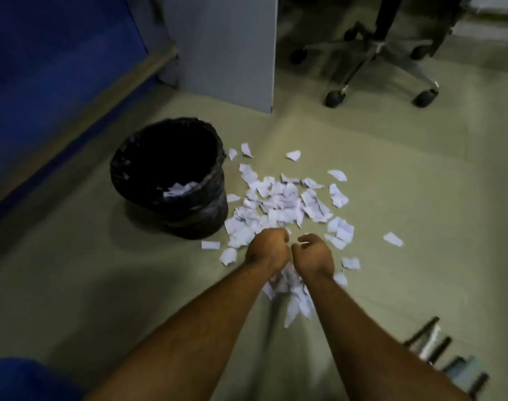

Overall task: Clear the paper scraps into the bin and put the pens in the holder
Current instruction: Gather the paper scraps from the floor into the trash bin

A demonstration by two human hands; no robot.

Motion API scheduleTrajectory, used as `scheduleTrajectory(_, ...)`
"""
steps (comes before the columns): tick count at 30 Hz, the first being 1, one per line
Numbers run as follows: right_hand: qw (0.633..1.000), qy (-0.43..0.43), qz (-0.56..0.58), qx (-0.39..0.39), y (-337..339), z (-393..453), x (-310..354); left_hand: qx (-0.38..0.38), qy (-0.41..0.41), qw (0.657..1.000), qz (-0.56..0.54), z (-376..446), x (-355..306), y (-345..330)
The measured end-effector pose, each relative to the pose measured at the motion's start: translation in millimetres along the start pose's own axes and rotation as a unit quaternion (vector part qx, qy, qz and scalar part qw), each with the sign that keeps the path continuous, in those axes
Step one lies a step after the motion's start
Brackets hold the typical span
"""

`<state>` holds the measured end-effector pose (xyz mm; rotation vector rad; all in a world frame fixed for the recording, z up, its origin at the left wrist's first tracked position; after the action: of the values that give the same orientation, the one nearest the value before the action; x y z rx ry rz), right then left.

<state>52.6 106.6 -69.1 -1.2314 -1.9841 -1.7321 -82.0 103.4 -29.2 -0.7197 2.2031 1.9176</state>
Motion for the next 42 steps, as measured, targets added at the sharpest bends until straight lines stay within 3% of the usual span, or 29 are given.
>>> scheduleTrajectory(4,0.977,0.019,-0.212,-0.027,-8,-20,-77,0.024,0.038,0.993,0.112,-26,34,-59)
scheduleTrajectory(8,0.965,0.014,-0.262,-0.005,-21,-33,-108,0.115,0.137,0.961,0.212,-43,69,-85)
scheduleTrajectory(10,0.963,0.044,-0.266,0.003,-30,-34,-99,0.131,0.150,0.957,0.212,-46,73,-95)
scheduleTrajectory(14,0.965,0.175,-0.196,0.002,-44,-36,-60,0.049,0.066,0.982,0.169,-35,50,-100)
scheduleTrajectory(19,0.972,0.202,-0.113,-0.036,-29,-20,-48,-0.015,0.024,0.995,0.100,-23,45,-78)
scheduleTrajectory(22,0.971,0.221,-0.082,-0.051,-23,-15,-54,0.011,-0.057,0.983,0.176,-17,40,-77)
scheduleTrajectory(25,0.949,0.224,-0.210,0.065,-43,-12,-68,0.094,-0.097,0.965,0.227,-9,41,-97)
scheduleTrajectory(27,0.925,0.232,-0.284,0.098,-50,-13,-72,0.126,-0.118,0.951,0.257,-8,40,-113)
scheduleTrajectory(31,0.930,0.249,-0.266,0.039,-50,-20,-48,0.111,-0.146,0.948,0.261,-12,30,-123)
scheduleTrajectory(35,0.944,0.220,-0.237,0.068,-52,-27,-47,0.048,-0.126,0.973,0.189,-19,26,-106)
scheduleTrajectory(42,0.975,0.148,-0.143,0.085,-50,-14,-52,0.017,-0.025,0.996,0.079,-18,41,-95)
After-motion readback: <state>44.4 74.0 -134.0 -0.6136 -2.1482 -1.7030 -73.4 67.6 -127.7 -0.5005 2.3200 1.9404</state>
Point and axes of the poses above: each hand's wrist, its own z-axis towards the middle knuckle, its own y-axis out of the back of the hand, x = y × z, the point moved 9 cm from there along z, towards the middle knuckle, and after that the axes turned 11 degrees about -x, right-handed, at the moved point
